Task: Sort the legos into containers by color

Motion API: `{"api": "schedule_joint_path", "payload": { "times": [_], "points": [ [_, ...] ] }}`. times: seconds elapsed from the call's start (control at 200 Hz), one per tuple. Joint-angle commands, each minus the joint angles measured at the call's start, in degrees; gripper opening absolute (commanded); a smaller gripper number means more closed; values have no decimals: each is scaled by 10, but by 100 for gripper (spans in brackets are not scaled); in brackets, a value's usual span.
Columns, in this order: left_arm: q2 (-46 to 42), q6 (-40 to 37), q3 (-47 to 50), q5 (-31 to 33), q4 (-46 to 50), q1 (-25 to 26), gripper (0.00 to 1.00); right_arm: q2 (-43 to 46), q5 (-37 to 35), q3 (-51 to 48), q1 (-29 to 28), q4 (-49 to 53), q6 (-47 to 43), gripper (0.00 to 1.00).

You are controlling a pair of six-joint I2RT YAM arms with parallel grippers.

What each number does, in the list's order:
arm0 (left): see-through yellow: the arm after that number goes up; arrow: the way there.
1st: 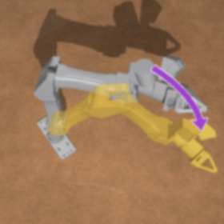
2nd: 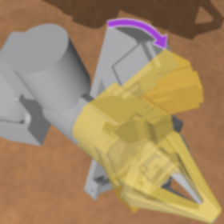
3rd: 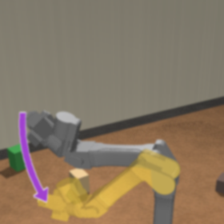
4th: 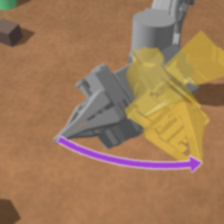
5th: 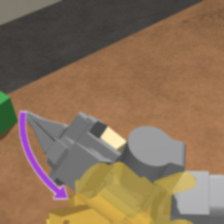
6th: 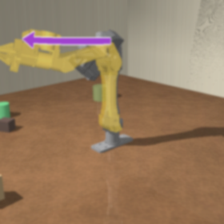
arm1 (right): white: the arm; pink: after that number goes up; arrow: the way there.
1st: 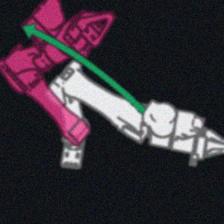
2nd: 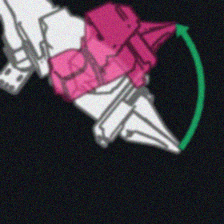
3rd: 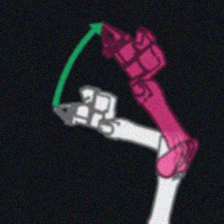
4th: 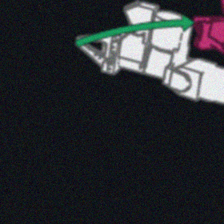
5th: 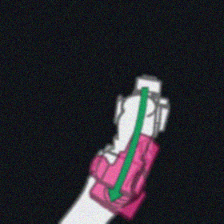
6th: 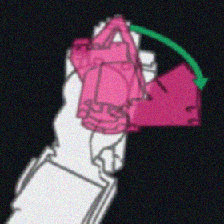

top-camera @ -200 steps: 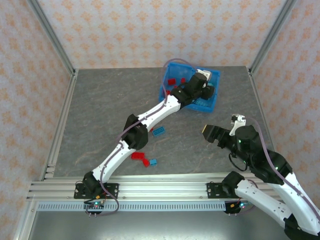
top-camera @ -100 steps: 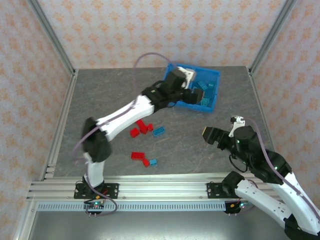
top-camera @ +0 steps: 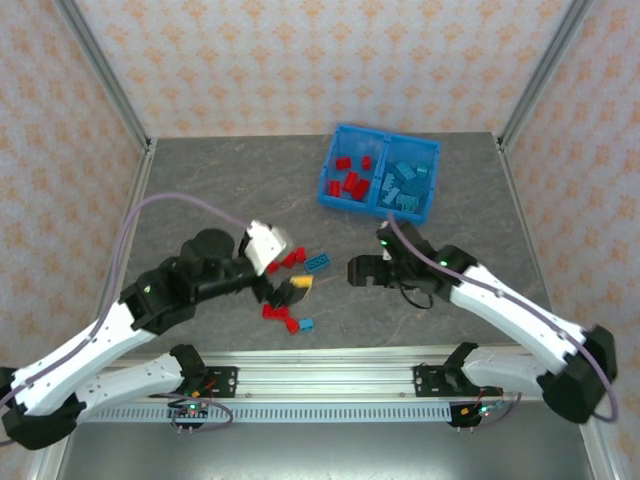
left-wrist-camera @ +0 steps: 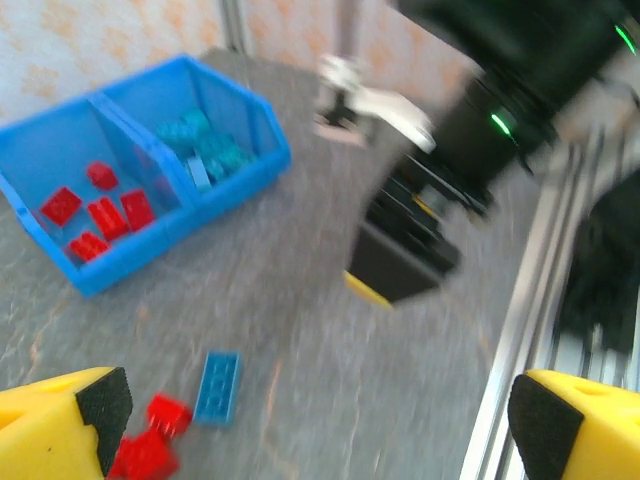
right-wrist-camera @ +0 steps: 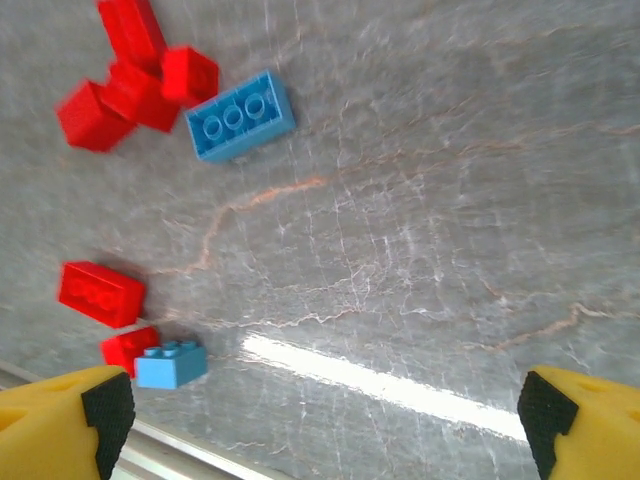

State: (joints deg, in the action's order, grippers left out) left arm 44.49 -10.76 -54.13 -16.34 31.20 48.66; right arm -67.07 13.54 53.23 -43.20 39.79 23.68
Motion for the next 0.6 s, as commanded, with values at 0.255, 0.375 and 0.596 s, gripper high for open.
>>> {"api": "schedule_joint_path", "payload": {
  "times": [0.255,0.375,0.596],
  "points": [
    [-127,-187,182,-27,45,3,100,-292,-58,162,-40,-61,-148,99],
    [-116,-213,183,-10,62,2,100,-351,-54,198,-40,-80,-166,99],
    [-87,-215,176,-41,64,2,100,-463,-25,278,-40,-75,-183,99]
  ]
}}
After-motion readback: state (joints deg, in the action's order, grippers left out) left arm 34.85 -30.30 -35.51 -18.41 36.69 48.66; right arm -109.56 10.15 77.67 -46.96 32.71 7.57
